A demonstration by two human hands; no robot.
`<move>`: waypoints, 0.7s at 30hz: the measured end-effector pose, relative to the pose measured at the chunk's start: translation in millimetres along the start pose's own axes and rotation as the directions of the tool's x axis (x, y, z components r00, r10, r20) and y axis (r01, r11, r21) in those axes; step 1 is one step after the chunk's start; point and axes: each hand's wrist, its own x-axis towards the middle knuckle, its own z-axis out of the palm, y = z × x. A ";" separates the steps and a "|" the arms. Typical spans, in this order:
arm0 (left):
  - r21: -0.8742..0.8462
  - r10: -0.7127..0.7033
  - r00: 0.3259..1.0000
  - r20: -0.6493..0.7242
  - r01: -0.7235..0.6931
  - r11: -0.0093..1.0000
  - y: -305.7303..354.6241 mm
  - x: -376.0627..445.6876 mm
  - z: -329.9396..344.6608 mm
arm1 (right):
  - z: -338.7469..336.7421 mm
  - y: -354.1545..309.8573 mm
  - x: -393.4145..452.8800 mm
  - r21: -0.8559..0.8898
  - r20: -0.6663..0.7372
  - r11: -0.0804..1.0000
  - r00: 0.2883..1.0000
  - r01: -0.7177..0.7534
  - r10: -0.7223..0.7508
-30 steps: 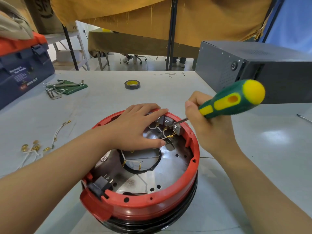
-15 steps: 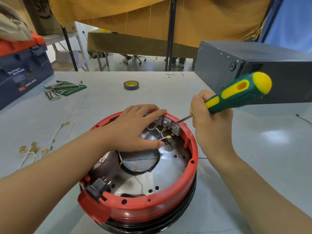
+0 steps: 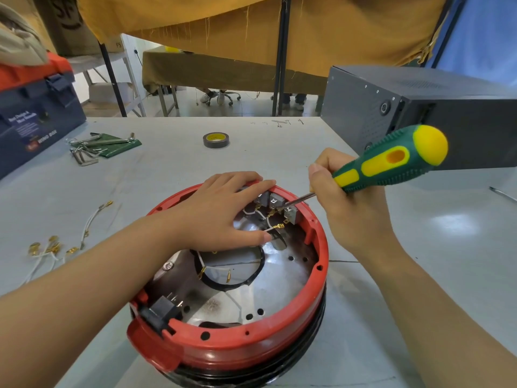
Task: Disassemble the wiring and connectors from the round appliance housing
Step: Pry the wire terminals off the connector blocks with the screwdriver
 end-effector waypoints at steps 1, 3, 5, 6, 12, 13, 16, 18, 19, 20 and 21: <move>0.003 0.000 1.000 0.001 0.000 1.000 -0.1 -0.1 -0.2 | -0.6 -0.2 1.8 0.005 0.018 1.000 1.000 0.006 -0.006; 0.006 0.001 1.000 0.002 -0.001 1.000 0.3 -0.3 -0.7 | -1.1 -0.4 5.2 0.024 0.046 1.000 0.999 0.006 -0.008; 0.006 0.000 1.000 -0.001 0.000 1.000 0.8 -0.4 -0.9 | -1.1 0.2 9.3 0.054 0.065 0.999 0.998 -0.005 0.001; 0.004 -0.002 1.000 0.002 0.002 1.000 1.0 -0.4 -1.0 | -1.3 1.0 11.6 0.076 0.069 0.997 0.997 -0.023 0.017; -0.002 -0.006 1.000 0.007 0.006 1.000 1.9 -0.6 -1.7 | -0.3 8.7 20.6 0.206 0.039 0.965 0.986 -0.165 0.160; -0.001 -0.008 1.000 0.010 0.008 1.000 2.2 -0.7 -1.9 | 0.5 9.2 21.0 0.218 0.037 0.961 0.985 -0.171 0.167; 0.007 -0.006 1.000 0.014 0.006 1.000 2.8 -0.5 -2.6 | 1.6 9.1 22.8 0.233 0.043 0.956 0.984 -0.180 0.174; 0.008 -0.006 1.000 0.015 0.006 1.000 3.2 -0.6 -3.0 | 2.2 8.1 24.6 0.233 0.053 0.954 0.982 -0.186 0.179; 0.008 -0.006 1.000 0.014 0.006 1.000 3.2 -0.6 -3.1 | 2.5 7.4 25.6 0.229 0.057 0.955 0.982 -0.190 0.182; 0.009 -0.006 1.000 0.012 0.006 1.000 3.3 -0.4 -3.2 | 2.9 6.8 27.1 0.221 0.059 0.956 0.981 -0.194 0.185; 0.011 -0.006 1.000 0.011 0.006 1.000 3.3 -0.4 -3.2 | 3.7 6.3 29.1 0.209 0.062 0.958 0.980 -0.197 0.189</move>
